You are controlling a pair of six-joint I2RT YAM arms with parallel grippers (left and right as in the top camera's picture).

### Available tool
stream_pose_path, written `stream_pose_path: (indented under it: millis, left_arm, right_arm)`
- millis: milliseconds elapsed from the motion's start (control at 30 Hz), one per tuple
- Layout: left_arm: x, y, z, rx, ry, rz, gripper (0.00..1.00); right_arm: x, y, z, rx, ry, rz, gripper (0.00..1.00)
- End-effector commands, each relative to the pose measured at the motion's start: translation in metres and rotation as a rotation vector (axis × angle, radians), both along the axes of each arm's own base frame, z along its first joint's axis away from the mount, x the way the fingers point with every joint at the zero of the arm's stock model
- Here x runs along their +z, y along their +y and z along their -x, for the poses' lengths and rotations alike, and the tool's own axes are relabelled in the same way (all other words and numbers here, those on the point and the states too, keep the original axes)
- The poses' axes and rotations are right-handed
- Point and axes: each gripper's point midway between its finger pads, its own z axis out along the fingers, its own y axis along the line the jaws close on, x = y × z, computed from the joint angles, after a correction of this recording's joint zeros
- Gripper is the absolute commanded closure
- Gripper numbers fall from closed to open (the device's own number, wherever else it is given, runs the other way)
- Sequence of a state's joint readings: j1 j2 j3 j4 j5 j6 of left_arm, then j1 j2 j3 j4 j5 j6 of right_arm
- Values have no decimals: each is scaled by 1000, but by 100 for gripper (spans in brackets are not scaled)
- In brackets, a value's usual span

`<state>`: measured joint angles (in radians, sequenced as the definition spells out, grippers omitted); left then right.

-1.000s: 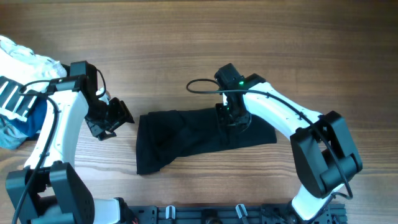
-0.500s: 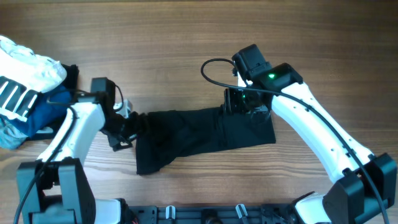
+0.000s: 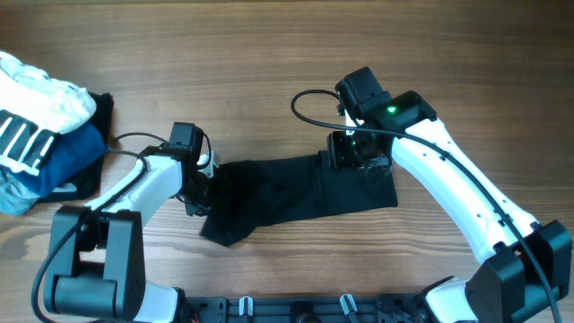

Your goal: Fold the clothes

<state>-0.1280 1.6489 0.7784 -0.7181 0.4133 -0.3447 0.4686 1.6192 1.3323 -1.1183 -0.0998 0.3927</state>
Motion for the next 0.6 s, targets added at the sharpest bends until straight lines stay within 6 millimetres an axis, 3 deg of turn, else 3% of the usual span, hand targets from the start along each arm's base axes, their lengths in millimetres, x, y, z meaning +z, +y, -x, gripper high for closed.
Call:
stream_pose_path:
  millis: [0,67,200,300,367,433,500,567]
  left_arm:
    - [-3,7,-2,34,24,-1,96]
    - [5,15,-12,65,21,-4,96]
    - [30,56,-33,139,21,-90,96]
    - [61,103,-48,221,19,-189,96]
    - [86,124,-59,279,6,-208,96]
    - [110,119,-68,296,-14,-148,96]
    - [131,99,-72,259,-23,-92,96]
    - [138,75,-75,181,-38,-91,96]
  right_arm:
    - [2,-3,-4,-5,-18,19,39]
    - [2,-8,-5,-20,-24,46,41]
    - [1,-51,-10,-165,-36,199,42]
    - [0,-77,-15,-200,-17,215,41]
    - [0,-94,-19,-217,-12,221,41]
    - [0,-107,-23,-225,-11,224,40]
    - [0,-117,-24,-250,-8,226,40]
    - [0,-125,-25,-261,-5,228,40]
